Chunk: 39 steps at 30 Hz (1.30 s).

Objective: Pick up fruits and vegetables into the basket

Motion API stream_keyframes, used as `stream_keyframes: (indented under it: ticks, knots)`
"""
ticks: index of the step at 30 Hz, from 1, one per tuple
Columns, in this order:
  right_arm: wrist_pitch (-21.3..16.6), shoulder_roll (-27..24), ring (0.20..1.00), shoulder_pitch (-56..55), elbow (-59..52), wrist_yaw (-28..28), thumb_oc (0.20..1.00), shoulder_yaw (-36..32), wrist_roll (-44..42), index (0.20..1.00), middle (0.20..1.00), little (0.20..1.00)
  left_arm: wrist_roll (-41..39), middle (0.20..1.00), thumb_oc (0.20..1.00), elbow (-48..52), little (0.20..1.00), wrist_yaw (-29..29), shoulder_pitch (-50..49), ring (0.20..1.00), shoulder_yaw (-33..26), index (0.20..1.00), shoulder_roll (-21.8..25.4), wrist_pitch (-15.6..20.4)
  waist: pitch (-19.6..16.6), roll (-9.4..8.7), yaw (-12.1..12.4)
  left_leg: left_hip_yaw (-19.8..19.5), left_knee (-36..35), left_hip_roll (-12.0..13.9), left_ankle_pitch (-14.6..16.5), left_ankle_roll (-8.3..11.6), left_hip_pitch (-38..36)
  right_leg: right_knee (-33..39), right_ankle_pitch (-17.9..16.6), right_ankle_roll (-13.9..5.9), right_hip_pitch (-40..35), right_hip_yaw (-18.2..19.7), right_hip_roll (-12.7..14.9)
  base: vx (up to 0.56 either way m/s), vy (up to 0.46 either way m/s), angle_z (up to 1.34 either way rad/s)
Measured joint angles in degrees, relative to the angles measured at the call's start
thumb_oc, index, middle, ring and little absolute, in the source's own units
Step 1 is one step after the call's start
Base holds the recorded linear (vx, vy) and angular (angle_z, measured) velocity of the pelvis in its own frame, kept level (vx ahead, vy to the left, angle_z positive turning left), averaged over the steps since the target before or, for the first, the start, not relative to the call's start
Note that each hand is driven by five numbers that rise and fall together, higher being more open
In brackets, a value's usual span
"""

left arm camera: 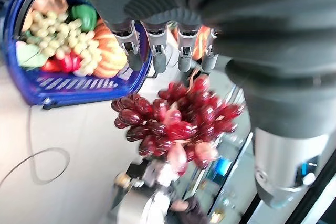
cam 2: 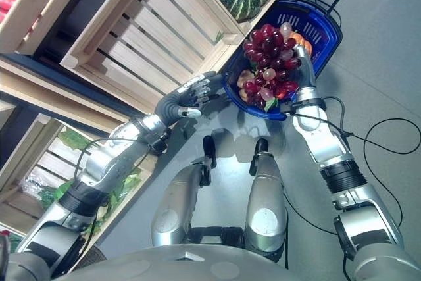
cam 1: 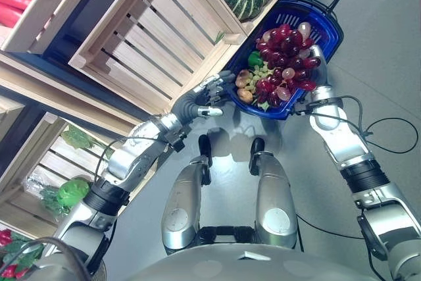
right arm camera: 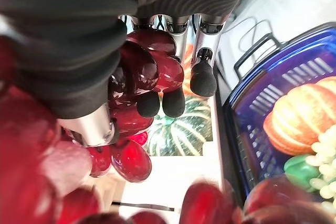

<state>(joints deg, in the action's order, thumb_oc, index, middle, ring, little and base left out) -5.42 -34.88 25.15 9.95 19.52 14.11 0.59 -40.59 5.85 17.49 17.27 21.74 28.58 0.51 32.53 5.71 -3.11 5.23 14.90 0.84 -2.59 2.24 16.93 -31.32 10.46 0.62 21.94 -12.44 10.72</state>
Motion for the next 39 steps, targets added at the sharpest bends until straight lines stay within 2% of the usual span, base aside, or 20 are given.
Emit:
stream_keyframes:
  ticks: [4,6,8,13,20,25,26,30,33,37,39]
  knots:
    - [-1.2,0.0,0.2,-2.0,0.0,0.6,0.2,-2.8,-1.6,0.2,0.2,0.2,0.0,1.0,1.0,0.6,1.0,-4.5,-3.4,1.0,-4.3,1.0,-0.4,8.2,0.0,0.0,0.6,-0.1,0.8,0.2,-0.2,0.05,2.1,-1.0,0.8,0.45,1.2,-1.6,0.4,-0.03,-0.098,0.18]
    - [-1.4,0.0,0.2,-3.1,0.0,1.3,0.2,-4.8,-1.8,0.2,0.2,0.2,0.0,1.0,1.0,0.6,1.0,-6.1,-4.9,1.0,-7.3,1.0,-0.5,11.7,0.0,0.0,1.7,-0.2,1.2,0.3,-0.2,0.05,3.0,-1.6,1.1,0.66,2.0,-2.0,0.6,-0.01,-0.083,0.13]
    - [-1.6,0.1,0.2,-3.4,0.1,1.5,0.2,-5.8,-2.6,0.2,0.2,0.2,0.0,1.0,1.0,0.6,1.0,-6.5,-6.0,1.0,-9.1,1.0,-0.5,13.2,0.0,0.0,2.3,-0.2,1.7,0.4,-0.1,-0.03,3.8,-1.7,1.3,0.68,2.2,-2.4,0.7,0.0,-0.068,0.1]
    - [-2.2,0.1,0.2,-4.1,0.6,1.5,0.2,-7.1,-5.6,0.2,0.2,0.2,0.3,1.0,1.0,0.6,1.0,-6.5,-7.1,1.0,-9.2,1.0,-0.3,13.1,0.0,-0.01,3.5,-0.4,2.5,0.3,0.0,-0.14,5.1,-1.9,1.3,0.63,3.1,-2.6,0.7,-0.02,-0.047,0.05]
    - [-1.8,-0.1,0.2,-2.9,5.4,-0.2,0.2,-10.2,-15.0,0.2,0.2,0.2,2.3,1.0,1.0,0.2,1.0,-3.1,-8.1,1.0,-8.4,1.0,1.8,7.1,0.0,-0.02,4.5,-0.7,5.0,0.3,0.0,-0.26,11.4,-4.1,1.4,0.82,8.9,-2.6,1.2,-0.02,-0.025,0.02]
    - [-0.4,-3.0,0.2,2.5,11.8,-1.9,0.2,-10.5,-22.0,0.2,0.2,0.2,6.0,1.0,1.0,-2.4,1.0,-4.0,-8.0,1.0,-3.6,1.0,4.1,4.9,0.0,0.01,5.3,-1.0,7.2,0.1,0.0,-0.44,17.6,-6.1,1.6,0.71,15.0,-2.6,1.7,-0.03,-0.039,0.03]
    - [0.2,-3.4,0.2,4.0,14.0,-2.2,0.2,-10.7,-23.2,0.2,0.2,0.2,7.1,1.0,1.0,-4.3,1.0,-4.6,-8.0,1.0,-2.7,1.0,4.2,4.5,0.0,0.01,5.7,-1.1,7.8,0.1,-0.2,-0.39,19.1,-6.9,1.2,1.37,16.3,-2.5,1.8,0.0,0.0,0.0]
    - [1.8,-4.7,0.2,7.7,18.0,-2.3,0.2,-11.0,-27.1,0.2,0.2,0.2,9.9,1.0,1.0,-9.7,1.0,-8.1,-8.4,1.0,-0.9,1.0,5.3,4.7,0.0,0.03,7.3,-1.2,8.8,-0.1,-0.4,-0.4,23.1,-8.4,1.5,1.76,20.5,-2.5,2.4,0.02,0.005,0.06]
    - [3.1,-4.8,0.2,11.5,21.4,-2.6,0.2,-10.9,-30.6,0.2,0.2,0.2,14.2,1.0,1.0,-12.7,1.0,-11.3,-9.2,1.0,1.1,1.0,7.9,5.1,0.0,0.06,8.2,-1.2,8.8,-0.2,-0.7,-0.48,25.6,-9.0,1.6,1.78,23.4,-2.3,2.6,0.01,0.029,0.0]
    - [5.2,-5.9,0.2,14.3,23.2,-2.6,0.2,-10.9,-33.5,0.2,0.2,0.2,17.2,1.0,1.0,-14.5,1.0,-13.1,-9.7,1.0,2.3,1.0,9.0,5.9,-0.1,0.09,8.9,-1.0,9.1,-0.9,-1.2,-0.61,28.7,-10.7,1.7,1.97,27.1,-1.9,3.5,0.01,0.035,0.05]
    - [7.0,-6.7,0.2,15.6,25.0,-3.4,0.2,-10.4,-35.1,0.2,0.2,0.2,17.0,1.0,1.0,-14.6,1.0,-13.2,-10.8,1.0,2.8,1.0,9.2,7.5,-0.1,0.13,9.5,-0.9,9.1,-1.0,-1.2,-0.65,29.9,-10.9,1.8,1.97,28.6,-1.6,3.6,0.01,0.035,0.0]
